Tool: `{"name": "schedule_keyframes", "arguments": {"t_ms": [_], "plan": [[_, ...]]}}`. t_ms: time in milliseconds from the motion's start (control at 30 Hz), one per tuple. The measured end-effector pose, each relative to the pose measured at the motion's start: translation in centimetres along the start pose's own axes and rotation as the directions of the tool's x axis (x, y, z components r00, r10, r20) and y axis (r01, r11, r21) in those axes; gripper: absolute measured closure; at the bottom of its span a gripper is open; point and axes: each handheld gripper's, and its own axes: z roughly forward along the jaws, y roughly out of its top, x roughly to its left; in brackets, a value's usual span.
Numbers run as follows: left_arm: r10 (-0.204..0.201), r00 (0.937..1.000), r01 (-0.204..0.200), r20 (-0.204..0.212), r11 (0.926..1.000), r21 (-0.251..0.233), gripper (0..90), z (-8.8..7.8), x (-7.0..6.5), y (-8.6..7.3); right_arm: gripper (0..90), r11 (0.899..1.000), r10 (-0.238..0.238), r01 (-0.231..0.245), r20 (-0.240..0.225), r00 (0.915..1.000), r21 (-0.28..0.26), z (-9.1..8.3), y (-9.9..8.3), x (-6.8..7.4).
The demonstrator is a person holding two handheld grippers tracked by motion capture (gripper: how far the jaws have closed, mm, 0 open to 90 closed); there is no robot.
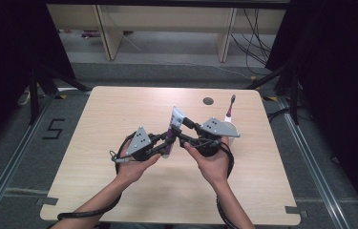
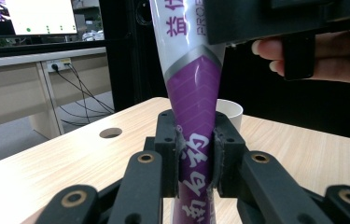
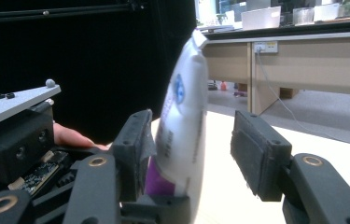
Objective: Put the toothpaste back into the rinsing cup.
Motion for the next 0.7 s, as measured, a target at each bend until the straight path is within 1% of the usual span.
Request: {"name": "schedule_keyframes", "arguments": {"t_ms": [67,100,133,167,233,267,333,367,400,433,467,500,533,567,667,700], "plan": [[0.005,1.0000,-0.005,0.007,1.0000,0.000,75.7,0.2,-0.2,0.1,48.5,1.000,-0.004,0.004,0.003,1.0000,0.009,0.1,0.0,0.0],[0.006,0.9999,-0.006,0.013,1.0000,0.000,75.7,0.3,-0.3,0.1,49.3,1.000,0.014,-0.014,-0.002,0.9999,0.007,0.2,0.1,0.1],[0.006,0.9999,-0.006,0.013,1.0000,0.000,75.7,0.3,-0.3,0.1,49.3,1.000,0.014,-0.014,-0.002,0.9999,0.007,0.2,0.1,0.1],[0.008,0.9998,-0.008,0.018,1.0000,0.000,75.7,0.4,-0.6,0.1,51.9,1.000,-0.003,0.003,0.001,1.0000,0.002,0.5,0.1,0.1],[0.011,0.9997,-0.011,0.022,0.9999,0.002,75.7,0.5,-0.7,0.1,53.3,1.000,-0.003,0.003,0.006,1.0000,0.004,0.5,0.2,0.1],[0.011,0.9997,-0.011,0.023,0.9999,0.004,75.6,0.6,-0.8,0.1,59.3,1.000,-0.011,0.011,0.004,0.9999,0.011,0.6,0.2,0.1],[0.008,0.9996,-0.009,0.026,0.9999,0.009,75.6,0.7,-0.9,0.1,60.7,1.000,-0.005,0.005,-0.003,1.0000,0.011,0.6,0.2,0.2],[0.012,0.9996,-0.012,0.027,0.9999,0.010,75.4,0.8,-0.9,0.0,63.9,1.000,-0.017,0.016,0.013,0.9998,0.020,0.6,0.2,0.0],[0.015,0.9996,-0.015,0.026,0.9998,0.012,75.2,0.9,-1.0,0.0,64.6,0.999,-0.003,0.003,0.010,0.9999,0.032,0.5,0.2,0.0],[0.015,0.9996,-0.015,0.026,0.9998,0.012,74.9,0.9,-1.0,0.0,64.6,0.999,-0.003,0.003,0.010,0.9999,0.032,0.5,0.2,0.0],[0.018,0.9995,-0.018,0.027,0.9997,0.013,74.9,0.9,-1.0,0.0,66.0,1.000,-0.010,0.010,0.012,0.9999,0.028,0.5,0.2,-0.1],[0.021,0.9993,-0.022,0.030,0.9995,0.021,73.8,0.9,-1.1,0.1,69.7,0.999,-0.013,0.013,0.022,0.9997,0.030,0.3,0.2,0.0],[0.021,0.9993,-0.022,0.030,0.9995,0.021,73.2,0.9,-1.1,0.1,69.7,0.999,-0.013,0.013,0.022,0.9997,0.030,0.3,0.2,0.0],[0.019,0.9989,-0.021,0.043,0.9993,0.033,72.2,1.1,-1.1,0.2,73.1,0.999,-0.032,0.032,0.023,0.9992,0.034,0.2,0.2,0.1],[0.018,0.9983,-0.021,0.055,0.9988,0.045,68.7,1.3,-1.1,0.3,75.8,0.998,-0.041,0.040,0.032,0.9987,0.039,0.0,0.2,0.4],[0.020,0.9979,-0.024,0.062,0.9978,0.063,68.7,1.3,-1.2,0.4,76.4,0.998,-0.052,0.050,0.032,0.9981,0.046,0.0,0.2,0.4]]}}
